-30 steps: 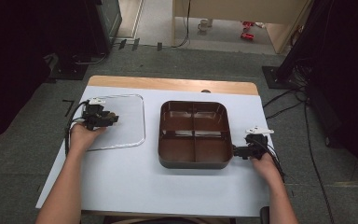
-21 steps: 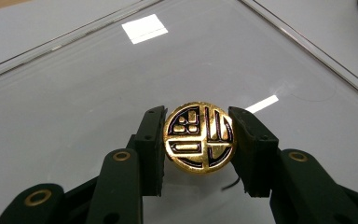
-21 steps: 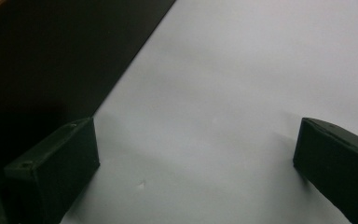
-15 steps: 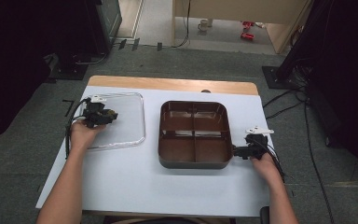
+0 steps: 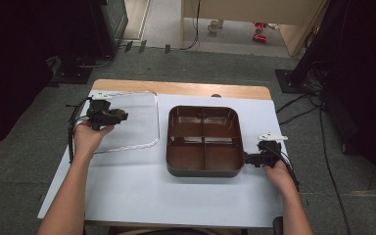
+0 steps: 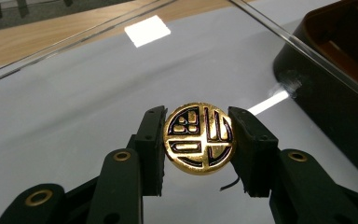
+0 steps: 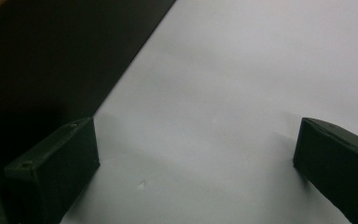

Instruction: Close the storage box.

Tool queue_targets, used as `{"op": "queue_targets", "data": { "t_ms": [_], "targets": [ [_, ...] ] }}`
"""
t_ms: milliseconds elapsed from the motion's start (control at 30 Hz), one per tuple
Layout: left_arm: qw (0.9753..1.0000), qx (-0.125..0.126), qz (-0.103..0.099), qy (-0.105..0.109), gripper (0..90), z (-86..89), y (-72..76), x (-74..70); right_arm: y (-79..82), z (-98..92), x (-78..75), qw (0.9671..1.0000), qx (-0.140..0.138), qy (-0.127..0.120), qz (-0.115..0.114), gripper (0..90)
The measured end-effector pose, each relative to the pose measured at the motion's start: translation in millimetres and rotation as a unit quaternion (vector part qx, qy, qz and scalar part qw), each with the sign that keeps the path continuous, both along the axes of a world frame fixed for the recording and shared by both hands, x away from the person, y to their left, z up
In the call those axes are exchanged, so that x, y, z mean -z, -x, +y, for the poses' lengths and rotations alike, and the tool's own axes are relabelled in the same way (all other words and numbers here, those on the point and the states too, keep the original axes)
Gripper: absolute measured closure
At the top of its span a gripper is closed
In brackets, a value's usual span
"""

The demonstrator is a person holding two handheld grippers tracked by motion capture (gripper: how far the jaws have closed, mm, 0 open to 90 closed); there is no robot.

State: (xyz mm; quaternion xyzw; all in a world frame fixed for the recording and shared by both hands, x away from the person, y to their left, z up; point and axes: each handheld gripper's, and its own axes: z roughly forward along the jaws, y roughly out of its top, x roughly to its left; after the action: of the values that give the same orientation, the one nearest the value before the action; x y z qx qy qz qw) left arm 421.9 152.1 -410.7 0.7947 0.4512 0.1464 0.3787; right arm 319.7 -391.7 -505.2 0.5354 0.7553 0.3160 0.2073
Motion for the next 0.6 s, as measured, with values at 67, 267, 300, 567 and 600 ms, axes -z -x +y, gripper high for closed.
{"op": "queue_targets", "data": {
  "t_ms": [67, 267, 300, 567, 600],
  "targets": [
    [1.0000, 0.001, -0.002, 0.009, 59.4, -5.6, 2.2, -6.1, 0.0, 0.0, 0.0, 1.0000, 0.000, 0.000, 0.000, 0.0],
    [0.9993, 0.016, -0.001, 0.034, 59.5, -19.1, 8.6, -20.0, 0.0, 0.0, 0.0, 1.0000, 0.000, 0.000, 0.000, 0.0],
    [0.9991, 0.018, 0.003, 0.037, 59.5, -21.7, 9.8, -21.9, 0.0, 0.0, 0.0, 1.0000, 0.000, 0.000, 0.000, 0.0],
    [0.9982, 0.051, -0.008, 0.030, 59.5, -54.4, 21.8, -31.0, 0.0, 0.0, 0.0, 1.0000, 0.000, 0.000, 0.000, 0.0],
    [0.9982, 0.053, -0.014, 0.023, 59.5, -59.8, 23.8, -30.7, 0.0, 0.0, 0.0, 1.0000, 0.000, 0.000, 0.000, 0.0]
  ]
}}
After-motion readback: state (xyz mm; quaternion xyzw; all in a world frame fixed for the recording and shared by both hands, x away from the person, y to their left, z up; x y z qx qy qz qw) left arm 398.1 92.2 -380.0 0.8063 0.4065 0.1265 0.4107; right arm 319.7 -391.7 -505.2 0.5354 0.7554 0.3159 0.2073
